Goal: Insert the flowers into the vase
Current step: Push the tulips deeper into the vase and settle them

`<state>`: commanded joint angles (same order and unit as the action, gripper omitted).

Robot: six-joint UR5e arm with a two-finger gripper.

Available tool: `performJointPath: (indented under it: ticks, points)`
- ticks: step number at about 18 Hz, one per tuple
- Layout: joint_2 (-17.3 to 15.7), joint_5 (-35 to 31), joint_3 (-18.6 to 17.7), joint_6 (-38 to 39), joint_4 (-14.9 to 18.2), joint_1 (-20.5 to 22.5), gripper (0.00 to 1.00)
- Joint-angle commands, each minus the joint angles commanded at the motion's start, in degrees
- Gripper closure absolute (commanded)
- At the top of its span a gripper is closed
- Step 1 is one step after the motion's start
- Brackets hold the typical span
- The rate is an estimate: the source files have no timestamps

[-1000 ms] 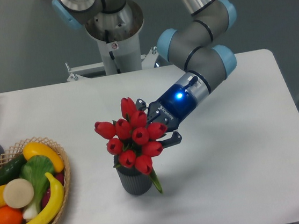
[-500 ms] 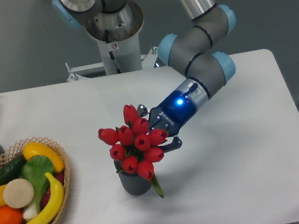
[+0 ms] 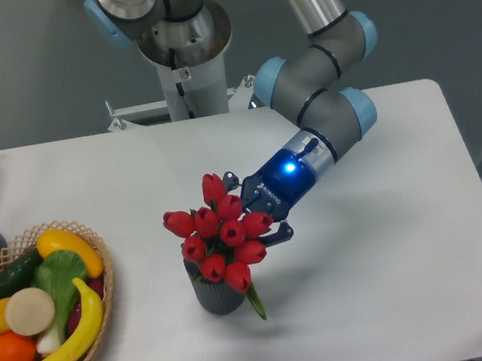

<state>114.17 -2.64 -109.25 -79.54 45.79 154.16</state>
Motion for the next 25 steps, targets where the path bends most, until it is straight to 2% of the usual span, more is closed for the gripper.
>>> performJointPath:
  ticks: [3,5,7,13,15,17,21,25]
  points:
    - [0.0,0.0,-0.09,0.0,0.0,0.0,0.6]
    - [0.0,0.0,-0.09,0.0,0.0,0.09,0.48]
    - [-0.09,0.0,-0.09,0.0,0.0,0.09,0.24]
    - [-0.09,-1.75,-0.09,0.0,0.0,0.44,0.2]
    - [-0.17,-3.95,-0.09,-0.09,-0.09,0.7,0.07]
    - [-0.26,-5.0,-0.09,0.0,0.0,0.88,0.01]
    - [-1.67,-8.69,-0.26,0.17,0.09,0.97,0.0]
    - [-4.48,-14.05,-0.62,0.53,0.09,1.23,0.0]
